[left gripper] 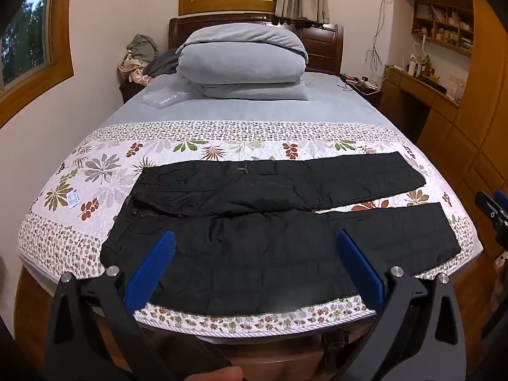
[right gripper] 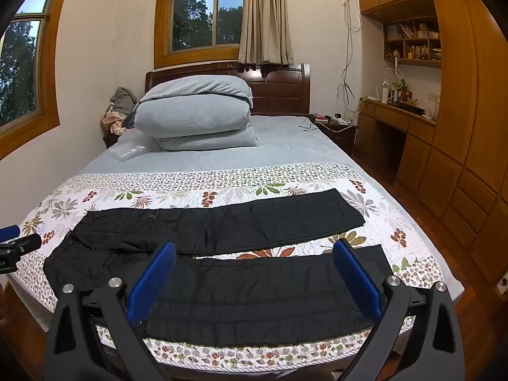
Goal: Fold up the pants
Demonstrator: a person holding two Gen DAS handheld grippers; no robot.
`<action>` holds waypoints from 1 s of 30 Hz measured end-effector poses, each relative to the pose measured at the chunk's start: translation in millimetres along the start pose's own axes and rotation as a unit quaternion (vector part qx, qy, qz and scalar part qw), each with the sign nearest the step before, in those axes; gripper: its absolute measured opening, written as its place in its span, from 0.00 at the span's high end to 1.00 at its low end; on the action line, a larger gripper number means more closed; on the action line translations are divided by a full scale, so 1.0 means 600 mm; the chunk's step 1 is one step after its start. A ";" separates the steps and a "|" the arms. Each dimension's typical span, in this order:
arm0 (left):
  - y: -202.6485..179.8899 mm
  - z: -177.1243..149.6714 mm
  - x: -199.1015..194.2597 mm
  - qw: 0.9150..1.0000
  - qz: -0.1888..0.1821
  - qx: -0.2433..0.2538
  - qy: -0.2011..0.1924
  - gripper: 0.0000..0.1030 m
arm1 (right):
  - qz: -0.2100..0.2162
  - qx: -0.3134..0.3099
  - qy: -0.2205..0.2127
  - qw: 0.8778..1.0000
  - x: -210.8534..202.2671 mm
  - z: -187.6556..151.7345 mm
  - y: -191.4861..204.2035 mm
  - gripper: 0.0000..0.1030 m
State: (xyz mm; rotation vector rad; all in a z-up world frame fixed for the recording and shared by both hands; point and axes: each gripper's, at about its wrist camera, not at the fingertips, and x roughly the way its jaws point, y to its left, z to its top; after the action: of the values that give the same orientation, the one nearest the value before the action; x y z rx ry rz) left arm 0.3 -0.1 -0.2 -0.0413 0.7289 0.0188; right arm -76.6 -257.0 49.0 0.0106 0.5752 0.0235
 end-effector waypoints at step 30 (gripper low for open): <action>0.004 0.001 0.005 1.000 0.000 0.002 0.001 0.02 | 0.004 0.003 0.001 1.000 0.008 -0.001 -0.002 0.03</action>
State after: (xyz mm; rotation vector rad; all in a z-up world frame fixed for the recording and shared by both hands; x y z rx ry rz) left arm 2.9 2.4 -2.2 -0.0374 0.7314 0.0175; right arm -72.8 -258.3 46.2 0.0194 0.5765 0.0297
